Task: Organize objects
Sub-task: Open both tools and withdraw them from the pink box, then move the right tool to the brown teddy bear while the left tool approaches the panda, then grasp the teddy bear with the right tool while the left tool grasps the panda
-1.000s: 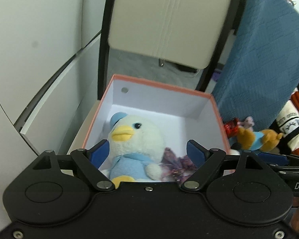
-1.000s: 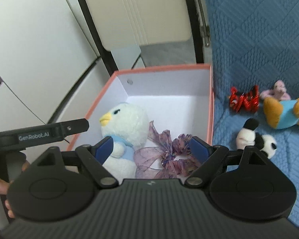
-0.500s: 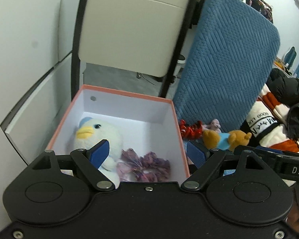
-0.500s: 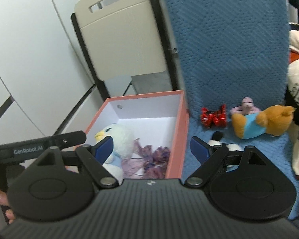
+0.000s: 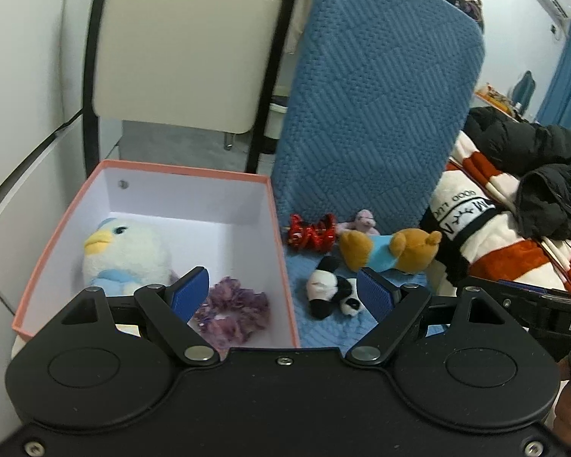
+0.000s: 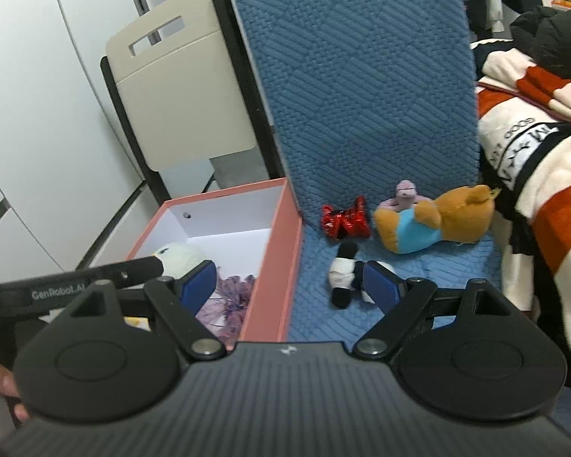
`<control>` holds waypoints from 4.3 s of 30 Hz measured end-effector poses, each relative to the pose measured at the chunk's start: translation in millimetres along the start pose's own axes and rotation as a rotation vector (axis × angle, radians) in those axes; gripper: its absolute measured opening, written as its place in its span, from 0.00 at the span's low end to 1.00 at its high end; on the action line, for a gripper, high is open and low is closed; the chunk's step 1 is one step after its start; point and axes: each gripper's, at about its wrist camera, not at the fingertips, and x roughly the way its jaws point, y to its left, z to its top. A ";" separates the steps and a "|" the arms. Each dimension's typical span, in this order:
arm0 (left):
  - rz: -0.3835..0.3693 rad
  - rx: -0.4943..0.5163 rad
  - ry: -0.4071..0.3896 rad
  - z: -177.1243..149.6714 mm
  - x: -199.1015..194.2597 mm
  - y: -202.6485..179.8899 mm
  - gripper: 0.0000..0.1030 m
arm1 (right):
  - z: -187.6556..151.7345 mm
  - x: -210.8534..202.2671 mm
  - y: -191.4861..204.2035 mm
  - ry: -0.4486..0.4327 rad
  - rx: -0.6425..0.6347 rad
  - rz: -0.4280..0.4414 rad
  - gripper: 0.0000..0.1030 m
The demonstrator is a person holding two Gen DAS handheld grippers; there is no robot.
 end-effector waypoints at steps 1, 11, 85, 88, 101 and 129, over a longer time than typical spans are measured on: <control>-0.004 0.000 0.003 -1.2 1.1 -4.4 0.82 | -1.0 -3.1 -3.7 -0.005 0.000 -0.004 0.83; -0.049 0.024 0.048 -25.9 15.8 -48.3 0.82 | -17.0 -23.4 -50.4 -0.017 0.057 -0.038 0.83; 0.074 -0.037 0.283 -59.1 273.3 -142.5 0.70 | -34.7 198.3 -240.5 0.006 0.780 0.136 0.71; 0.082 -0.067 0.288 -59.2 280.8 -141.1 0.70 | -27.3 215.5 -239.9 0.030 0.788 0.123 0.75; 0.086 -0.100 0.329 -60.7 297.3 -130.8 0.42 | -14.0 263.6 -240.5 0.090 0.850 0.129 0.81; 0.020 -0.024 0.368 -79.1 234.4 -111.4 0.40 | 5.8 209.3 -210.0 0.162 0.477 -0.014 0.04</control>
